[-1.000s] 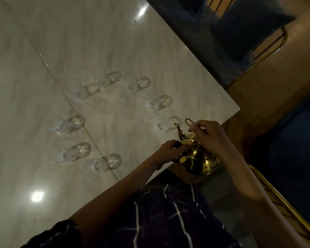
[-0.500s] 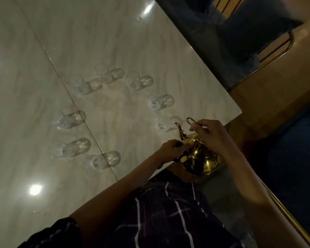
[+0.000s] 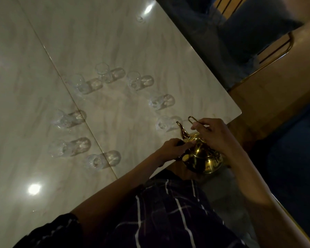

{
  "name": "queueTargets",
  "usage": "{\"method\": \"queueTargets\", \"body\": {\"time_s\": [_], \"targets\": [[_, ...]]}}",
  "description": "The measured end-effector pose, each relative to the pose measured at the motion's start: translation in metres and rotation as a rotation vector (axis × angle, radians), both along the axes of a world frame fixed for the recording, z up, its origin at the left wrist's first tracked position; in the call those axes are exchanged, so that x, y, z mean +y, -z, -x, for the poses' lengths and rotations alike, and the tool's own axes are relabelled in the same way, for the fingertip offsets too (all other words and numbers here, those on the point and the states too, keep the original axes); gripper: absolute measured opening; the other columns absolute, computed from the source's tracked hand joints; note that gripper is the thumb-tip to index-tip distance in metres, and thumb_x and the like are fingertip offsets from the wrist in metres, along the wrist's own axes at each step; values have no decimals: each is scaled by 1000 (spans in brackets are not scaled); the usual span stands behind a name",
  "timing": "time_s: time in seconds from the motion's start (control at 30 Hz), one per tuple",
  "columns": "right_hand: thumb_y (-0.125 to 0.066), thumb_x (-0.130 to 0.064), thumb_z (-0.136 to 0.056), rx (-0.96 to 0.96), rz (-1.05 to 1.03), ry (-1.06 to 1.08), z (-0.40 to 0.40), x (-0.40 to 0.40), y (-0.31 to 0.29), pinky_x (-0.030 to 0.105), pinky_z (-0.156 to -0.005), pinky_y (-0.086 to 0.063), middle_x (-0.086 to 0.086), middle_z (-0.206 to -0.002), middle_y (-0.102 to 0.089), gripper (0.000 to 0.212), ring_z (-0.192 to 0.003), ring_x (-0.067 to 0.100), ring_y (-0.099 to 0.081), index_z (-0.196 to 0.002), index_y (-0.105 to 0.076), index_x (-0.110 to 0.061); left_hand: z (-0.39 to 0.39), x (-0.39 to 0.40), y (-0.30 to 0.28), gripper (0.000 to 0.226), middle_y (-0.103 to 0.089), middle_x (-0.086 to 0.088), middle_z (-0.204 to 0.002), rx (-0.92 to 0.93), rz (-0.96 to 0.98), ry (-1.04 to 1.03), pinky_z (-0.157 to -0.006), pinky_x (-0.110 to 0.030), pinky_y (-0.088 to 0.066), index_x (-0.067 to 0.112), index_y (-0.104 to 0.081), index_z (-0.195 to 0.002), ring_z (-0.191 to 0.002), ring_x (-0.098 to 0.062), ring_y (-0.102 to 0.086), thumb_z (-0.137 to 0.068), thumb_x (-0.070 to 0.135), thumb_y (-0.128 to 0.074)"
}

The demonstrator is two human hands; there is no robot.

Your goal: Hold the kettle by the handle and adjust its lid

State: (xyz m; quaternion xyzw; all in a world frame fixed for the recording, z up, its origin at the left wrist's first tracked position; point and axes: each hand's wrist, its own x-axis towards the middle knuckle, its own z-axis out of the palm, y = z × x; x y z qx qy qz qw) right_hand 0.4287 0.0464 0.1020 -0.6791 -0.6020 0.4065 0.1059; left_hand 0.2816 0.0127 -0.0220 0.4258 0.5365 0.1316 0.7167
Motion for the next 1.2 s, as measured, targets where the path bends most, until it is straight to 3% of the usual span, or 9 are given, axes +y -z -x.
{"method": "queueTargets", "body": {"time_s": [0.1,0.37,0.6,0.77,1.2], "targets": [[-56,-36,-98,7,-7,-2,0,-2,-2,35,-79,-57,3,-98,-74,24,-85,10,-69,-100,-75,-21,0,0,0,69,-73,-11,-112,2,1,-2,-92,-45,-61,10,-71,-110,-104,-24,-72,-87,73,-58],[-56,-34,-98,-7,-22,-10,0,-4,-6,42,-82,-57,5,-101,-73,27,-84,12,-69,-102,-75,-16,-3,-3,-4,88,-73,-4,-111,1,30,-18,-91,-43,-62,17,-71,-111,-102,-18,-72,-62,89,-56],[-55,-34,-98,-5,-21,-17,-1,-5,-8,37,-83,-56,1,-104,-73,27,-87,8,-68,-103,-74,-16,-4,-5,-5,91,-75,-6,-111,-7,12,-2,-91,-45,-62,14,-72,-110,-103,-22,-73,-63,89,-56],[-56,-35,-98,-5,-22,-18,-4,-5,-7,30,-75,-55,0,-101,-73,25,-83,6,-68,-101,-74,-18,-4,-6,-7,87,-74,-5,-110,-5,7,-8,-91,-45,-61,15,-71,-110,-101,-20,-72,-65,88,-56],[-56,-37,-98,-3,-18,-20,-1,-5,-9,39,-82,-57,-1,-102,-73,26,-88,8,-68,-102,-74,-19,-2,-5,-8,73,-74,-5,-110,5,-10,10,-92,-45,-61,15,-73,-109,-102,-20,-72,-82,80,-55]]}}
